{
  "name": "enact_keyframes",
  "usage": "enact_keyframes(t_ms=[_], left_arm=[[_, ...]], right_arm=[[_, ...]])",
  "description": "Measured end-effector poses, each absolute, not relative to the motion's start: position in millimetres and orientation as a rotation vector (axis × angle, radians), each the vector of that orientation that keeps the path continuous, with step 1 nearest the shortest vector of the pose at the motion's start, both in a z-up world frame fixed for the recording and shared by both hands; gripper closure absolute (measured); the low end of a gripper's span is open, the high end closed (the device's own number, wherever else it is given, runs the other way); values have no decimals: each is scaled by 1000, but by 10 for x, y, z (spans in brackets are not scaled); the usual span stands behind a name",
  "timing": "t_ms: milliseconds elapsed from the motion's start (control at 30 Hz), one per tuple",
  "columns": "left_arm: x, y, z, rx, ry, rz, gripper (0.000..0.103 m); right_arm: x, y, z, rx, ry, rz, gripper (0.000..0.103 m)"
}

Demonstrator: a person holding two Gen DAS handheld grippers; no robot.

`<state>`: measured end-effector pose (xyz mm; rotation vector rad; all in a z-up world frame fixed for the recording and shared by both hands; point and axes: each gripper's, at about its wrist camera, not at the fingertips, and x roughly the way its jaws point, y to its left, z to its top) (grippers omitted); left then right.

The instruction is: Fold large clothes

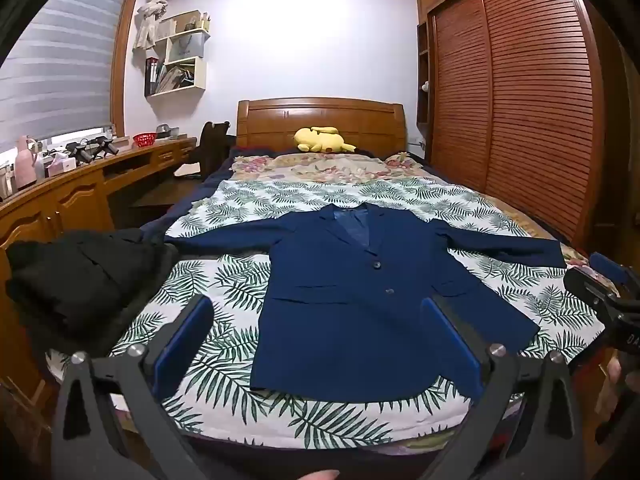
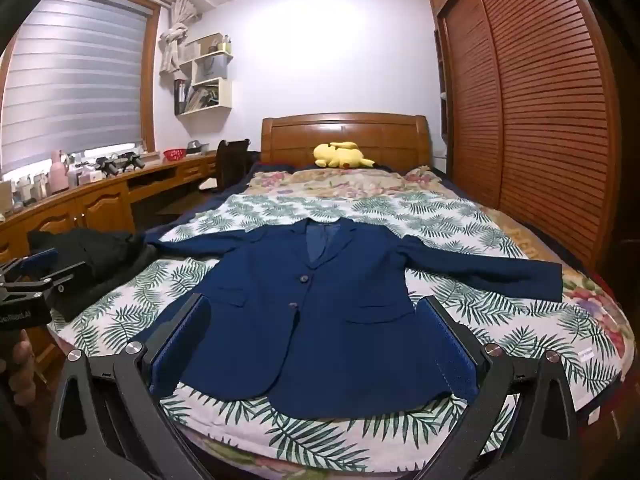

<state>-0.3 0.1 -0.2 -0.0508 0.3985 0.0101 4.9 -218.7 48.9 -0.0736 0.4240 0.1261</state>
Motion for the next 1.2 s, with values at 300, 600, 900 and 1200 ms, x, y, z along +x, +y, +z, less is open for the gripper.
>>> enact_keyframes(t_ms=[300,600,900,1200], left_arm=[[36,-85,-105,-27,423,16,0],[40,-136,-122,-24,420,16,0],[3,-129,-91,-28,416,10,0],[1,-139,-66,-31,414,9,0]], right_arm=[[22,-2184,488,-77,417,132,0],[44,-2173,473,-73,425,126,0],[47,-2176,477,-76,426,125,0],[45,-2176,472,-72,425,127,0]])
